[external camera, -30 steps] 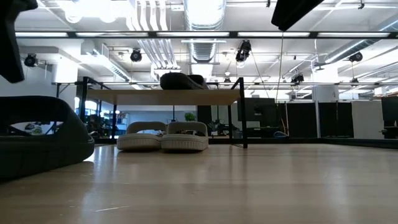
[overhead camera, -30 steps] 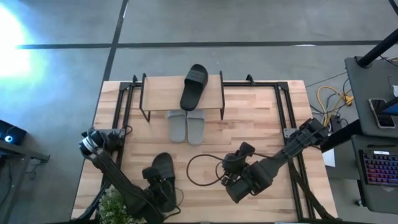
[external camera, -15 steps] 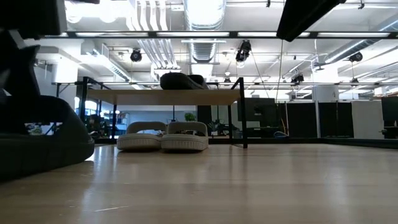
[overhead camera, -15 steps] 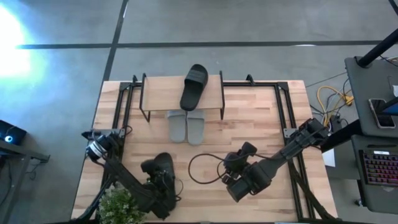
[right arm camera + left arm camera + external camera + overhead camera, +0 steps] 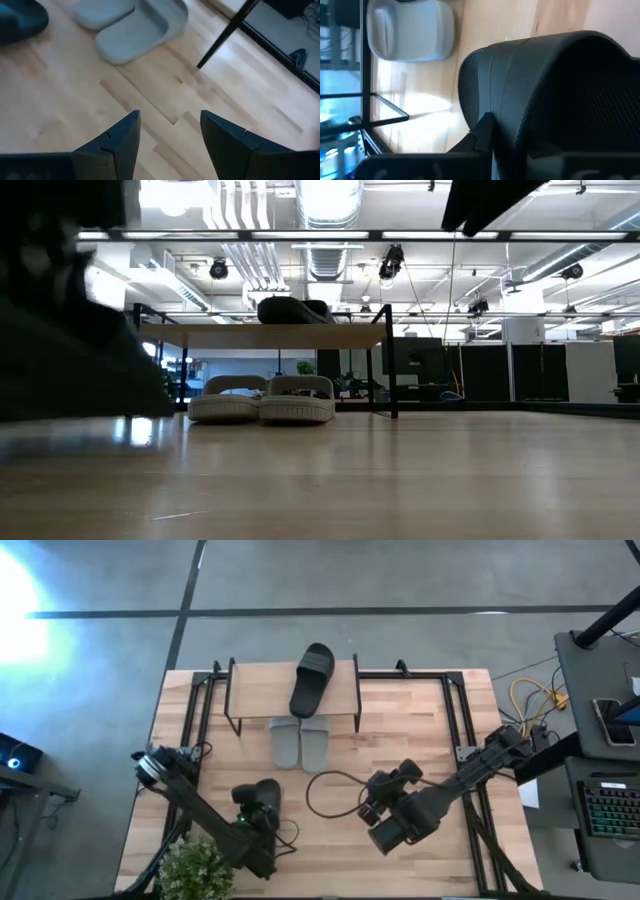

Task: Pick and place slides into the shelf
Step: Put the black slide on the shelf

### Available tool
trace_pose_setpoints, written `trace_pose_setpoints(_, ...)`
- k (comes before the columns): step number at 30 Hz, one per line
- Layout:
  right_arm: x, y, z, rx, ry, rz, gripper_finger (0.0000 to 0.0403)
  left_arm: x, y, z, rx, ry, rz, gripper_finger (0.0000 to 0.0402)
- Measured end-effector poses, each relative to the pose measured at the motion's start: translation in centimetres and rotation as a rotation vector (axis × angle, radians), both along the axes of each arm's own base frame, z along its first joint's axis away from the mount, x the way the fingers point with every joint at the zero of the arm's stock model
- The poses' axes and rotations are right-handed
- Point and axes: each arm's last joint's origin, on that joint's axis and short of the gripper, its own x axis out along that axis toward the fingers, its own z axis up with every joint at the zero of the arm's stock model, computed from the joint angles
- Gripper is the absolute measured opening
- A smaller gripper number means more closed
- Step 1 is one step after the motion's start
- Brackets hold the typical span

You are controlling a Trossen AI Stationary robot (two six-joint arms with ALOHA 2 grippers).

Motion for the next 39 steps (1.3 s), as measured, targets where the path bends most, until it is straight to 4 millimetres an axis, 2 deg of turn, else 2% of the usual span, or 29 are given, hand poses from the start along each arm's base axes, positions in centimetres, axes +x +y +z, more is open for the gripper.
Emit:
trace_pose_setpoints(2, -0.7, -0.3, 1.0, 0.009, -0.030, -0.017, 0.0198, -0.5, 0.5, 2.7, -0.025, -0.034, -0.003, 0.0004)
trace_pose_setpoints(6, -1.9, -1.1, 2.7, 0.001, -0.093, -0.044, 0.0198, -2.0, 2.2, 9.7, -0.020, -0.141, -0.031, 0.0002)
trace_pose_setpoints(9, -2.9, -1.7, 3.9, -0.036, -0.146, -0.056, 0.0198, -2.6, 3.4, 14.4, -0.049, -0.262, -0.131, 0.0002)
trace_pose_setpoints(11, -3.4, -2.0, 4.5, -0.063, -0.161, -0.055, 0.0198, -2.5, 4.5, 16.6, -0.014, -0.330, -0.161, 0.0002)
trace_pose_setpoints(13, -3.7, -2.2, 4.8, -0.079, -0.161, -0.053, 0.0198, -2.0, 5.7, 17.9, 0.070, -0.327, -0.210, 0.0001)
trace_pose_setpoints(18, -4.1, -2.5, 5.2, -0.099, -0.165, -0.047, 0.0198, 0.1, 9.7, 19.4, 0.258, -0.205, -0.249, 0.0001)
trace_pose_setpoints(21, -3.9, -2.7, 5.3, -0.127, -0.188, -0.050, 0.0198, 0.1, 12.0, 20.5, 0.339, -0.160, -0.247, 0.0001)
trace_pose_setpoints(23, -3.8, -3.0, 5.3, -0.133, -0.196, -0.066, 0.0198, -1.1, 13.7, 21.8, 0.373, -0.176, -0.219, 0.0001)
trace_pose_setpoints(26, -3.5, -3.6, 5.3, -0.130, -0.201, -0.096, 0.0198, -4.1, 17.1, 23.8, 0.386, -0.232, -0.114, 0.0000)
trace_pose_setpoints(29, -3.2, -4.4, 5.5, -0.139, -0.189, -0.111, 0.0199, -6.2, 20.3, 24.4, 0.404, -0.247, 0.010, 0.0000)
trace_pose_setpoints(31, -3.1, -5.2, 5.7, -0.143, -0.181, -0.126, 0.0199, -6.2, 21.9, 24.3, 0.376, -0.250, 0.022, 0.0000)
trace_pose_setpoints(34, -3.1, -6.5, 6.3, -0.147, -0.176, -0.150, 0.0199, -4.4, 24.3, 23.1, 0.338, -0.264, -0.037, 0.0000)
trace_pose_setpoints(37, -3.2, -7.6, 6.8, -0.152, -0.171, -0.169, 0.0199, -2.3, 26.9, 21.0, 0.455, -0.112, -0.019, 0.0000)
trace_pose_setpoints(39, -3.3, -8.1, 7.0, -0.151, -0.173, -0.180, 0.0199, -1.4, 28.4, 19.5, 0.434, -0.043, -0.052, 0.0000)
